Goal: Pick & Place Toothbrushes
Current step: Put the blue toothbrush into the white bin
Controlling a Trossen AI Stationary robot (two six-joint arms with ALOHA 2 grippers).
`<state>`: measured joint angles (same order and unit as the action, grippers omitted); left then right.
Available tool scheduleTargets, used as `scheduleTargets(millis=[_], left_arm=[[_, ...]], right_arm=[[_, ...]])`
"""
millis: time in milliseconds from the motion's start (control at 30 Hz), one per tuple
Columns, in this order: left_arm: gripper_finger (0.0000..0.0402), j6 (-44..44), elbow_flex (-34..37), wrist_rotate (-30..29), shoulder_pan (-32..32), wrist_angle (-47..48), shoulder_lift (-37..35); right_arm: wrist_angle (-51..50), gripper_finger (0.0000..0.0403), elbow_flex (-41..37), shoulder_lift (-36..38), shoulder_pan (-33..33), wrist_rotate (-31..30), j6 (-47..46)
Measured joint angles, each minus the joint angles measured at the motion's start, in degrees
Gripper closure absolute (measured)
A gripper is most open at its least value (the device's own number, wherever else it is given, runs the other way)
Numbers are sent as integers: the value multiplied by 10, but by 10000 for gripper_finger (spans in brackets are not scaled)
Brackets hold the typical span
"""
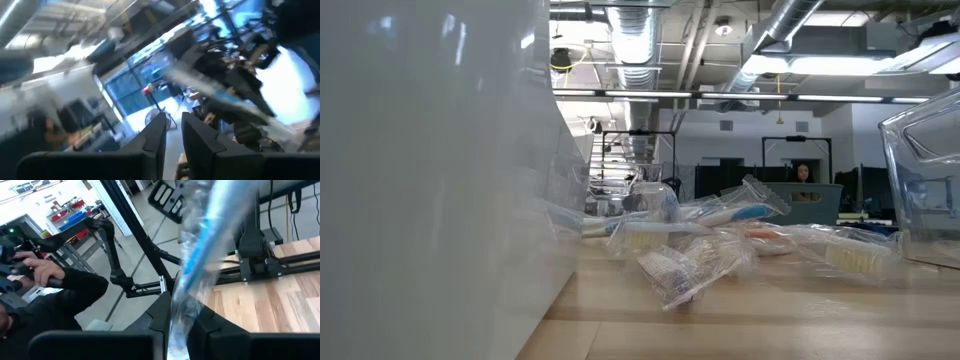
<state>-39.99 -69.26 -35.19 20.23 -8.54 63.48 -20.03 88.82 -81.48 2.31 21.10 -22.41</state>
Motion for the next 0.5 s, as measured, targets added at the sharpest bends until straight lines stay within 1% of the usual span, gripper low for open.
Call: scheduleTargets(millis=[33, 133, 200, 233, 300, 333, 500], left_arm=[[348, -58, 0, 12, 2, -2, 4], [349, -295, 0, 14, 19, 11, 33], [348, -428, 0, -6, 24, 12, 64], [347, -479, 0, -22, 26, 12, 79], [346, -559, 0, -58, 27, 6, 110], [346, -584, 1, -78, 27, -4, 126], [356, -692, 1, -181, 26, -137, 187]], right_arm=[[2, 361, 0, -2, 0, 0, -6], [4, 368, -1, -4, 7, -2, -24], [13, 380, -1, -3, 13, -2, -34], [17, 386, -1, -3, 17, -2, -39], [21, 394, -1, -3, 26, -1, -50], [23, 394, -1, -3, 29, -1, -56], [13, 371, -1, -3, 39, -2, -79]])
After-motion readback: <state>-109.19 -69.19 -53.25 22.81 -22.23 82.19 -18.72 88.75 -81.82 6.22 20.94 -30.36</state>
